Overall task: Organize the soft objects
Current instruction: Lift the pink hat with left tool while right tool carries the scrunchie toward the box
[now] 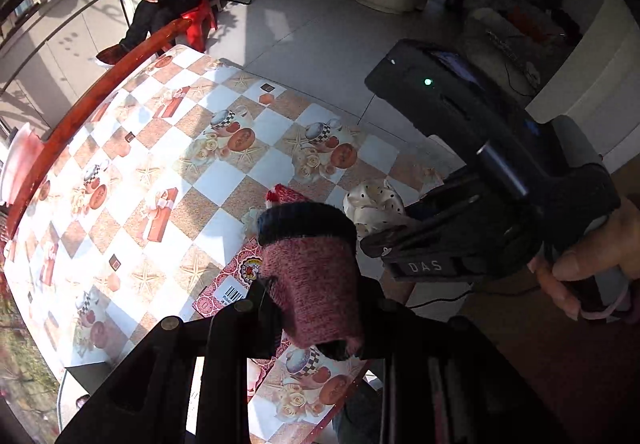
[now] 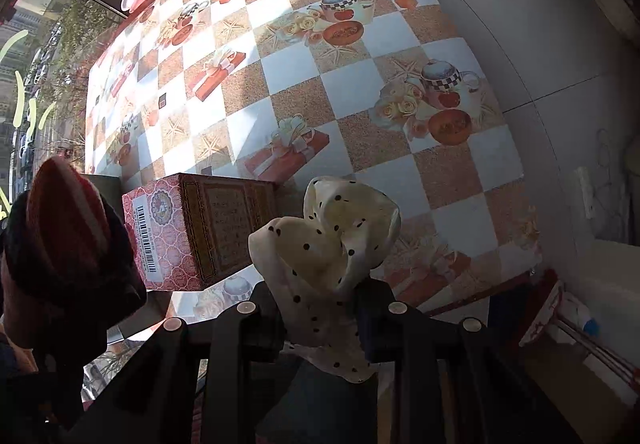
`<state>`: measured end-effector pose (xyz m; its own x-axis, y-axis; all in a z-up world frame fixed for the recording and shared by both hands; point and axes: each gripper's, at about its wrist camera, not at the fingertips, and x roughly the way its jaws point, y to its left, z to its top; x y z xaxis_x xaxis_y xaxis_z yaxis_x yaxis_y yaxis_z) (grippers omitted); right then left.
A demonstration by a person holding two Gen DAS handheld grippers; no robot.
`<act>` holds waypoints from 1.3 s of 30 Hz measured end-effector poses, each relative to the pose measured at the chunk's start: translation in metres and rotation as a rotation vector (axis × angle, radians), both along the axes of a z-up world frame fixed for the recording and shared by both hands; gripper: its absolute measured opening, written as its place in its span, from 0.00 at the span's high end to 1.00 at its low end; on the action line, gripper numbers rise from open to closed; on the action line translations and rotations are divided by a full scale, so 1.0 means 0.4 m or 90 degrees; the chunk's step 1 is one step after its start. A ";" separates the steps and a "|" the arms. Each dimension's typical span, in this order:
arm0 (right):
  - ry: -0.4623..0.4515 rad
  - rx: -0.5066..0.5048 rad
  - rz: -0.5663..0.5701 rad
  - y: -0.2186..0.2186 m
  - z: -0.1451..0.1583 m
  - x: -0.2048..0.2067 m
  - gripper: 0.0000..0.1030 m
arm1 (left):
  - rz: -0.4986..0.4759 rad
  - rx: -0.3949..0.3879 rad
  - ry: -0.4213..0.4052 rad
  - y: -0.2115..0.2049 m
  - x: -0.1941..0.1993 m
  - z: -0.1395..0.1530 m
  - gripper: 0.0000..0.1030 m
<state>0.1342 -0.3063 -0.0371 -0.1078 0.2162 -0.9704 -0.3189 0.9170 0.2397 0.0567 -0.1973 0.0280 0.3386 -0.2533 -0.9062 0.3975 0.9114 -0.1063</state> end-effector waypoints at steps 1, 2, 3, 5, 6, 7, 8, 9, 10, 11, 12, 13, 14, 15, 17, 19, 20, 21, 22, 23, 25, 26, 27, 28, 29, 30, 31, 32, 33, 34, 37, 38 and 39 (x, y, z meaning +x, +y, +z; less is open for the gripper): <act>0.007 0.004 0.010 0.008 0.000 -0.017 0.72 | 0.008 0.009 -0.003 0.013 -0.013 -0.004 0.73; 0.010 0.007 0.019 0.015 0.002 -0.032 0.72 | 0.021 0.018 -0.009 0.029 -0.026 -0.005 0.73; 0.012 0.011 0.030 0.026 0.005 -0.048 0.72 | 0.037 0.022 -0.010 0.048 -0.036 -0.006 0.73; 0.012 0.017 0.056 0.051 0.012 -0.078 0.72 | 0.074 0.015 -0.006 0.094 -0.057 -0.004 0.73; 0.010 0.022 0.070 0.066 0.019 -0.091 0.72 | 0.095 0.016 -0.007 0.120 -0.067 -0.003 0.73; 0.007 0.026 0.087 0.082 0.025 -0.102 0.72 | 0.115 0.019 -0.009 0.145 -0.079 -0.002 0.73; 0.000 0.026 0.107 0.100 0.034 -0.112 0.72 | 0.134 0.023 -0.011 0.168 -0.090 -0.001 0.73; -0.011 0.025 0.126 0.118 0.045 -0.120 0.72 | 0.155 0.026 -0.012 0.190 -0.101 -0.001 0.73; -0.023 0.025 0.143 0.134 0.057 -0.126 0.72 | 0.175 0.027 -0.012 0.211 -0.112 -0.002 0.73; -0.034 0.026 0.159 0.151 0.070 -0.130 0.72 | 0.196 0.025 -0.010 0.233 -0.124 -0.004 0.73; -0.044 0.028 0.172 0.168 0.082 -0.133 0.72 | 0.215 0.023 -0.008 0.252 -0.135 -0.007 0.73; -0.051 0.032 0.182 0.183 0.093 -0.135 0.72 | 0.236 0.023 -0.006 0.270 -0.147 -0.010 0.73; -0.058 0.037 0.193 0.201 0.103 -0.136 0.72 | 0.256 0.023 -0.003 0.287 -0.159 -0.014 0.73; -0.063 0.041 0.202 0.217 0.111 -0.138 0.72 | 0.276 0.023 0.002 0.303 -0.170 -0.018 0.73; -0.070 0.046 0.224 0.255 0.122 -0.141 0.72 | 0.314 0.024 0.010 0.334 -0.191 -0.025 0.73; -0.071 0.054 0.248 0.295 0.129 -0.148 0.72 | 0.343 0.023 0.008 0.361 -0.213 -0.024 0.73; -0.071 0.058 0.262 0.316 0.132 -0.154 0.72 | 0.355 0.023 0.004 0.373 -0.223 -0.021 0.73; -0.074 0.059 0.277 0.336 0.135 -0.161 0.72 | 0.367 0.025 -0.001 0.385 -0.234 -0.017 0.73; -0.077 0.061 0.291 0.356 0.139 -0.168 0.72 | 0.379 0.025 -0.005 0.397 -0.245 -0.013 0.73; -0.078 0.064 0.307 0.377 0.143 -0.176 0.72 | 0.391 0.025 -0.007 0.408 -0.256 -0.011 0.73; -0.084 0.067 0.337 0.416 0.150 -0.193 0.72 | 0.418 0.024 -0.008 0.431 -0.275 -0.010 0.73; -0.086 0.070 0.352 0.435 0.154 -0.201 0.72 | 0.431 0.023 -0.008 0.444 -0.285 -0.011 0.73; -0.088 0.073 0.366 0.455 0.157 -0.210 0.72 | 0.445 0.022 -0.008 0.457 -0.296 -0.011 0.73; -0.090 0.075 0.379 0.475 0.161 -0.218 0.72 | 0.459 0.021 -0.009 0.470 -0.306 -0.011 0.73; -0.091 0.078 0.390 0.493 0.164 -0.226 0.72 | 0.473 0.021 -0.010 0.484 -0.318 -0.011 0.73; -0.091 0.083 0.400 0.510 0.166 -0.233 0.72 | 0.487 0.021 -0.009 0.497 -0.329 -0.011 0.73; -0.090 0.089 0.409 0.529 0.170 -0.241 0.72 | 0.499 0.021 -0.009 0.509 -0.340 -0.012 0.73; -0.089 0.094 0.418 0.546 0.174 -0.249 0.72 | 0.512 0.021 -0.008 0.522 -0.350 -0.014 0.73; -0.089 0.098 0.426 0.562 0.177 -0.257 0.72 | 0.524 0.022 -0.006 0.534 -0.359 -0.015 0.73; -0.088 0.104 0.432 0.578 0.180 -0.264 0.72 | 0.534 0.023 -0.005 0.544 -0.368 -0.017 0.73; -0.081 0.119 0.450 0.622 0.189 -0.289 0.72 | 0.563 0.028 0.002 0.573 -0.397 -0.028 0.73; -0.080 0.122 0.457 0.637 0.191 -0.299 0.72 | 0.571 0.029 0.007 0.581 -0.408 -0.033 0.73; -0.078 0.125 0.465 0.650 0.193 -0.309 0.72 | 0.580 0.030 0.011 0.589 -0.417 -0.037 0.73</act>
